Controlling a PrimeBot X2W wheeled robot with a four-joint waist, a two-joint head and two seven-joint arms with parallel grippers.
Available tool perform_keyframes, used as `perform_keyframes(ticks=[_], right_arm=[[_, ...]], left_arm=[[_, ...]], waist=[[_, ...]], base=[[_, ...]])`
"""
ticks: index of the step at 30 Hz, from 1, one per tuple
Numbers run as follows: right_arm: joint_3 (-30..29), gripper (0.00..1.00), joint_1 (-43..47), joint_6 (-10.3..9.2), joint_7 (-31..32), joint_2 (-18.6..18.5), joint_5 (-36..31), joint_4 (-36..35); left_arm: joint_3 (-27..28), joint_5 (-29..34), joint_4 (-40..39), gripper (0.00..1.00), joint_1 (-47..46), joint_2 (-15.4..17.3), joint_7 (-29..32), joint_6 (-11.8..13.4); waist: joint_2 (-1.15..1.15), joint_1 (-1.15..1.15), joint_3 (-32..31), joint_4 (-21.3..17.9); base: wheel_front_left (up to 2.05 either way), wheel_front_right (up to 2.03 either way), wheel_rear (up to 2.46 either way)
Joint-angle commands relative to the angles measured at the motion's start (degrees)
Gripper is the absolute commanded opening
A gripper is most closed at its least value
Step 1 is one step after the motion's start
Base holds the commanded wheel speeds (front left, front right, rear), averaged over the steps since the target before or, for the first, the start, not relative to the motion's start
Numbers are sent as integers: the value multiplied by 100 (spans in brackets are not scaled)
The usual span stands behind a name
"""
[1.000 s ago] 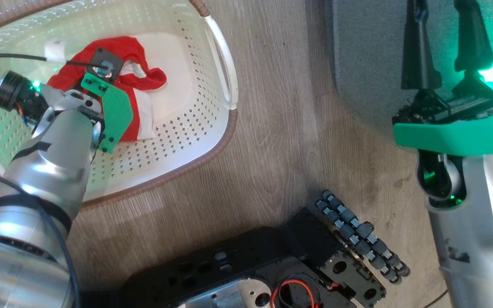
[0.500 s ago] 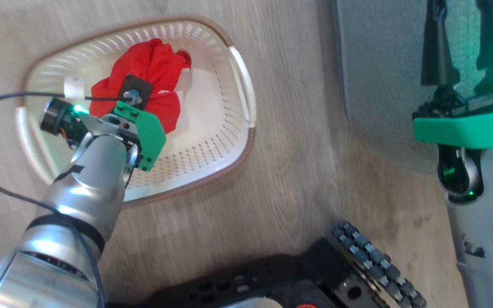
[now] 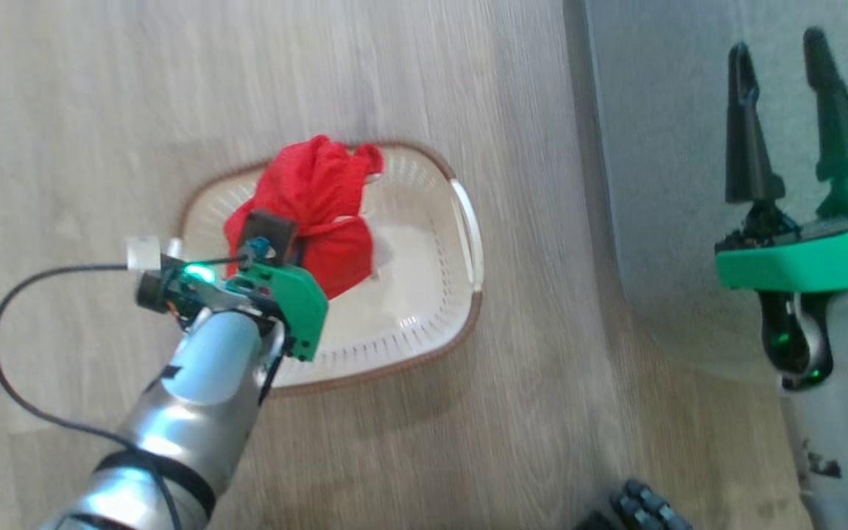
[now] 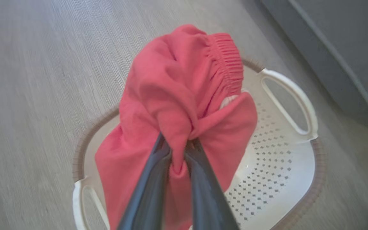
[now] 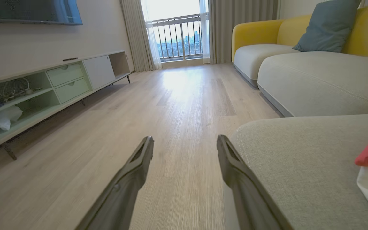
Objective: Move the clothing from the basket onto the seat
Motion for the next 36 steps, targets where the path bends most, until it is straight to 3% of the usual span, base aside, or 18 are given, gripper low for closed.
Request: perform_keyframes(ticks=[1,7,21,36], right_arm=[[76,100,198,0,10,-69,-25,-128],[80,100,524,0,10,-78,-44,11],[-11,100,1307,0,10,46,-62,276],[-82,100,1816,0,10,203,-89,344]], left_arm=[[156,-40,-270,0,159,70,-77,64],[545,-70,-1048,0,838,98,-79,172],[1472,290,-2752,0,2546,160,-79,23],[2159,623,-4478,0,3829,81,-80,-159]], waist=[[0,1,-528,250],[0,1,-1251,362],[0,1,-2798,546],[0,1,-3403,707]], base=[[0,0,0],[0,0,0],[0,0,0],[0,0,0]])
